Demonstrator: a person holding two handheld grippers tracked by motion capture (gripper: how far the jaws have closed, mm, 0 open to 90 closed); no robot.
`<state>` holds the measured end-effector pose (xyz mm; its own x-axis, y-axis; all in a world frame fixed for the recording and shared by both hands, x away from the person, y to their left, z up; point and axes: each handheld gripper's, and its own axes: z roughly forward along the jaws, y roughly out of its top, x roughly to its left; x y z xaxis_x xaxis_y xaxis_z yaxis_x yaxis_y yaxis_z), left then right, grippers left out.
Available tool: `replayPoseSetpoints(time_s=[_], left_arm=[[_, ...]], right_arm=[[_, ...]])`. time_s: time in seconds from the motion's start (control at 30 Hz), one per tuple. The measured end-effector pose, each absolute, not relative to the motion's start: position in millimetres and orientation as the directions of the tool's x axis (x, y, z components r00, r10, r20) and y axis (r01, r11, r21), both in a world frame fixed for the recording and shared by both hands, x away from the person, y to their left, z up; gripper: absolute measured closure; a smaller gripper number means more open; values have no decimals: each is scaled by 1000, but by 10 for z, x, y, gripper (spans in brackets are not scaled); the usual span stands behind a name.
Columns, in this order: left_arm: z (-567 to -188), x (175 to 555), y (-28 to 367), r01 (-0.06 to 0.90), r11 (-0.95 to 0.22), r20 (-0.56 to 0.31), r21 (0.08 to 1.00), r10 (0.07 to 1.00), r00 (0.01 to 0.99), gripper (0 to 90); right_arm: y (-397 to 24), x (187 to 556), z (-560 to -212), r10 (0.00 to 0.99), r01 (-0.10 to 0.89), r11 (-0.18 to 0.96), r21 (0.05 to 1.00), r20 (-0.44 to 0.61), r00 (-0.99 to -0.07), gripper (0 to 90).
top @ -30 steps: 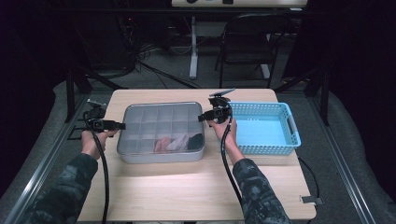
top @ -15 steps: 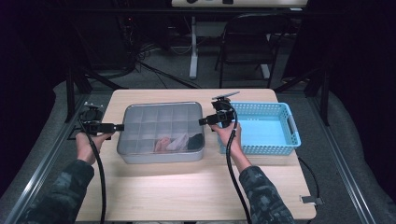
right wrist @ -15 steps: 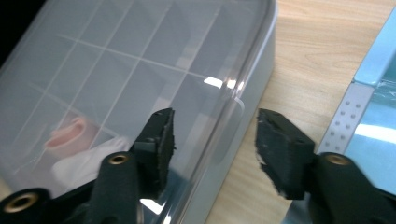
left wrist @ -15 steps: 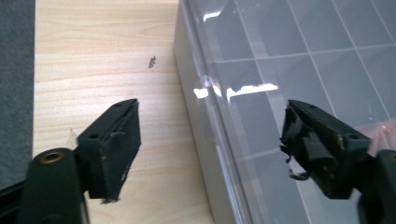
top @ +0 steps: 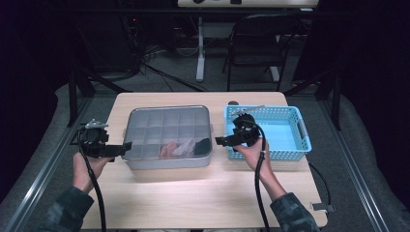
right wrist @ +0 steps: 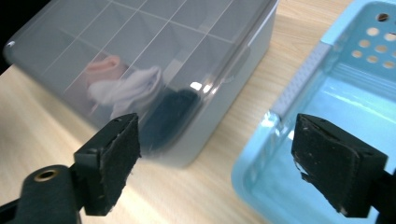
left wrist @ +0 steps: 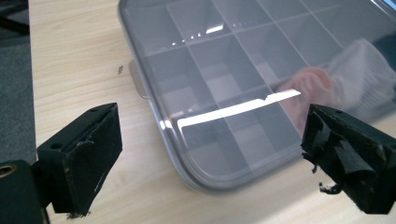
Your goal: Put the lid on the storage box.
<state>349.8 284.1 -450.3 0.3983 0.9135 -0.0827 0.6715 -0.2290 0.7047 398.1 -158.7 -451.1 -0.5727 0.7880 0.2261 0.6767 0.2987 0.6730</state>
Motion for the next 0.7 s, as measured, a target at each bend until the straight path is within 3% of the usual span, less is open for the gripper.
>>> replayPoseSetpoints(time_s=[0.3, 0.7], left_arm=[[-4630, 3089, 2680, 642, -284, -59, 712, 887, 458, 4], [-4936, 2640, 2617, 633, -291, -55, 717, 882, 468, 1]], right_arm=[[-1943, 3494, -4558, 799, 649, 314, 693, 177, -575, 79], [-2355, 3115, -4970, 853, 696, 291, 656, 151, -499, 8]])
